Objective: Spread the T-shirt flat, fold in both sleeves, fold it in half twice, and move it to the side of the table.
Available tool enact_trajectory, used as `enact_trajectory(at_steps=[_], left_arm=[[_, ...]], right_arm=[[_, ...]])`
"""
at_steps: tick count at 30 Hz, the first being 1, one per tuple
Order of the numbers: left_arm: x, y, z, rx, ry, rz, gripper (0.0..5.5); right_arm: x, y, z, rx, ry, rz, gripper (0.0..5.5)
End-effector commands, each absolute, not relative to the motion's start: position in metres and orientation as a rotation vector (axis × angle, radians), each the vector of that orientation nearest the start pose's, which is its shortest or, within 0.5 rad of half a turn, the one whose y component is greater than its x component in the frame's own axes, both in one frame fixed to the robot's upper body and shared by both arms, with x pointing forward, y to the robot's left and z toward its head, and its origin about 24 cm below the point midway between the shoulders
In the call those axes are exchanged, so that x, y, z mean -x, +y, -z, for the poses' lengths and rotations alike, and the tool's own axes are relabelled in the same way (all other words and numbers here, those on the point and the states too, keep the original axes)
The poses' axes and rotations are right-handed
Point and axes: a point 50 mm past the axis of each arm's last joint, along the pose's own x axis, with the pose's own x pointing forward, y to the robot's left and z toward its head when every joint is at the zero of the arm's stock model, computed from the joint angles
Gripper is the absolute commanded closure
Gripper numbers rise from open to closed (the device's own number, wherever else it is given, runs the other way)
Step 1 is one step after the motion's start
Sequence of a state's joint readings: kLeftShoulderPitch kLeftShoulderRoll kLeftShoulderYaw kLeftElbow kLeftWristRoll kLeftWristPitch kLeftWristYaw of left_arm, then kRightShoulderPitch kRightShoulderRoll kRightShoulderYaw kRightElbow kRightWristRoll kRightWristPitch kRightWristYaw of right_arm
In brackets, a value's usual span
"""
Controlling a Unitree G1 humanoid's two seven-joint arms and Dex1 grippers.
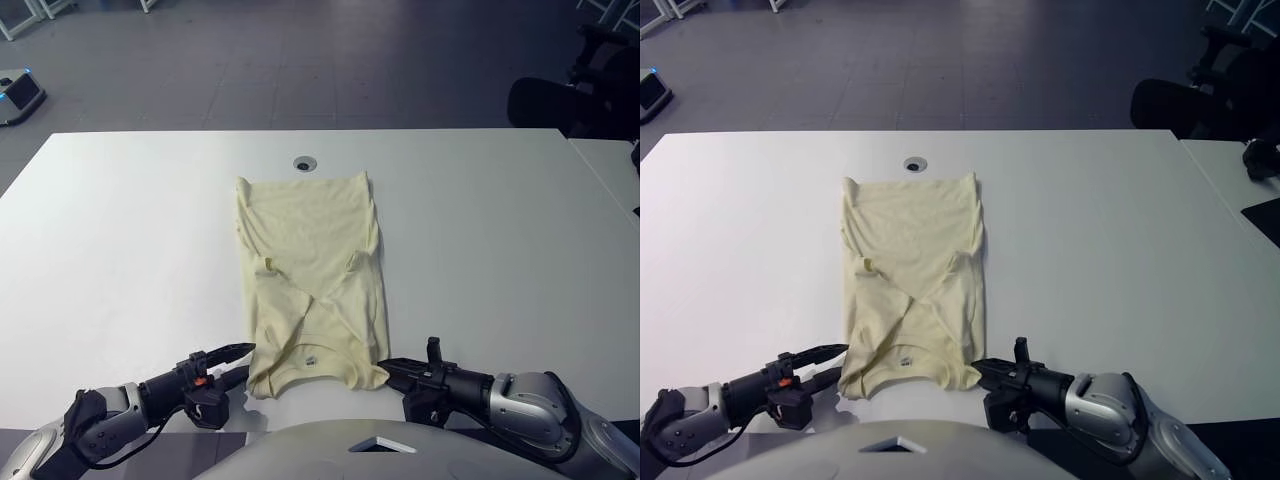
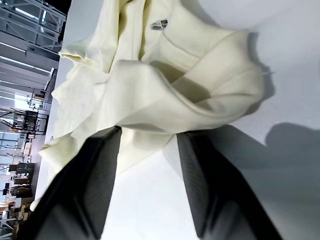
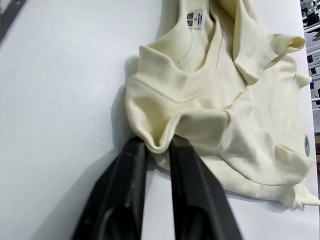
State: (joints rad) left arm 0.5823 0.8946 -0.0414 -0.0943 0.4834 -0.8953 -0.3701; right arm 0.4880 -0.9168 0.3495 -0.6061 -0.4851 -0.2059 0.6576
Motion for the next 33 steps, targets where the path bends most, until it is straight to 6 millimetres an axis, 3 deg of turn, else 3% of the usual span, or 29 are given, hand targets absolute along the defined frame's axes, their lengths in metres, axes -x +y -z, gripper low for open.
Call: enact_trajectory(at_steps=[1, 9, 15, 25, 30, 33], left_arm=[[-0.080, 0.241, -0.011, -1.214, 0.118, 1.337, 2.98], [-0.069, 0.238, 0.001, -1.197, 0.097, 1.419, 2.13], [-0.048, 0.236, 0.028, -1.194, 0.121, 1.450, 3.22], [-0.030, 0.223, 0.115, -1.321, 0.172, 1.508, 4.48], [-0.014, 0.232, 0.130, -1.344, 0.244, 1.595, 4.92], [-0.002, 0.240, 0.136, -1.332, 0.374, 1.692, 5.16]], right_arm=[[-0.106, -0.158, -0.049, 1.145, 0.162, -1.339, 5.39], [-0.104, -0.158, -0.049, 1.142, 0.168, -1.338, 5.50], [-0.108, -0.159, -0.050, 1.151, 0.166, -1.342, 5.50], [-0.111, -0.159, -0.049, 1.153, 0.169, -1.333, 5.50], [-0.112, -0.162, -0.050, 1.154, 0.172, -1.322, 5.50], [-0.114, -0.165, -0.051, 1.157, 0.177, -1.314, 5.50]])
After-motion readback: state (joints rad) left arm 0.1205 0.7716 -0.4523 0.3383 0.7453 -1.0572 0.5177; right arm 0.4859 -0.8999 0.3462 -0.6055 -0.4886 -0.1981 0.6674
